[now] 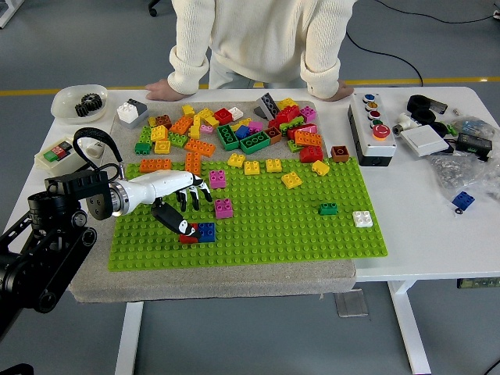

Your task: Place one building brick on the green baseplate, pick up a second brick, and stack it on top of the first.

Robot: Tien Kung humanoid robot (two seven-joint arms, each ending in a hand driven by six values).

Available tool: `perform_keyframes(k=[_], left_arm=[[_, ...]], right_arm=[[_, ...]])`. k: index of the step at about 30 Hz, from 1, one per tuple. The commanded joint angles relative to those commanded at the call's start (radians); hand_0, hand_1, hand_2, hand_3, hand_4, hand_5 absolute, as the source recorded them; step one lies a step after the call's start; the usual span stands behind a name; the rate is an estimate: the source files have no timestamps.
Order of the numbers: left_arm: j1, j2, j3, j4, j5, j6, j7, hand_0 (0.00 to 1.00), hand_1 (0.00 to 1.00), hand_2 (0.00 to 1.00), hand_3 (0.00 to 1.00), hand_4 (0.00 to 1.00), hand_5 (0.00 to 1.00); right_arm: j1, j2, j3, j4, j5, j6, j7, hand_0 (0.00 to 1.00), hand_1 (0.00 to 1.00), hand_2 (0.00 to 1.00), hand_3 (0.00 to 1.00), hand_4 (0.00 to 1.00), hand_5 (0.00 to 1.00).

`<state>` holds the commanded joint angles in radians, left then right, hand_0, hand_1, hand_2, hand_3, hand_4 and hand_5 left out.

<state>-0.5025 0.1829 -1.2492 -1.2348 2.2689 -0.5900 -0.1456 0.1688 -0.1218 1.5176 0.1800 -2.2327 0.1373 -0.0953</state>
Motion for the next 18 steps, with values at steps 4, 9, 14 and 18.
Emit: perform_keyframes(k=[4,9,14,18], left_arm=[[0.002,0.011,-0.022,-0.032,0.000,0.002,-0.002,0.499,0.430,0.570,0.705,0.998,0.329],[0.014,0.035,-0.045,-0.089,0.000,0.004,0.004,0.429,0.429,0.585,0.620,0.998,0.441],[0.060,0.081,-0.050,-0.152,0.000,-0.009,-0.001,0.705,0.610,0.661,0.577,0.998,0.556],[0.095,0.107,-0.033,-0.167,0.000,0.006,-0.018,0.980,0.799,0.803,0.581,0.998,0.612]], right_arm=[[-0.001,-0.001,0.002,0.000,-0.001,-0.001,0.000,0.741,0.646,0.715,0.604,0.830,0.406],[-0.002,0.000,0.003,0.000,-0.003,-0.001,-0.001,0.741,0.643,0.716,0.605,0.830,0.406],[-0.001,-0.002,0.004,0.000,-0.007,-0.001,0.000,0.741,0.643,0.716,0.605,0.830,0.405],[-0.003,-0.002,0.005,0.000,-0.011,-0.001,-0.001,0.741,0.645,0.716,0.605,0.830,0.405]])
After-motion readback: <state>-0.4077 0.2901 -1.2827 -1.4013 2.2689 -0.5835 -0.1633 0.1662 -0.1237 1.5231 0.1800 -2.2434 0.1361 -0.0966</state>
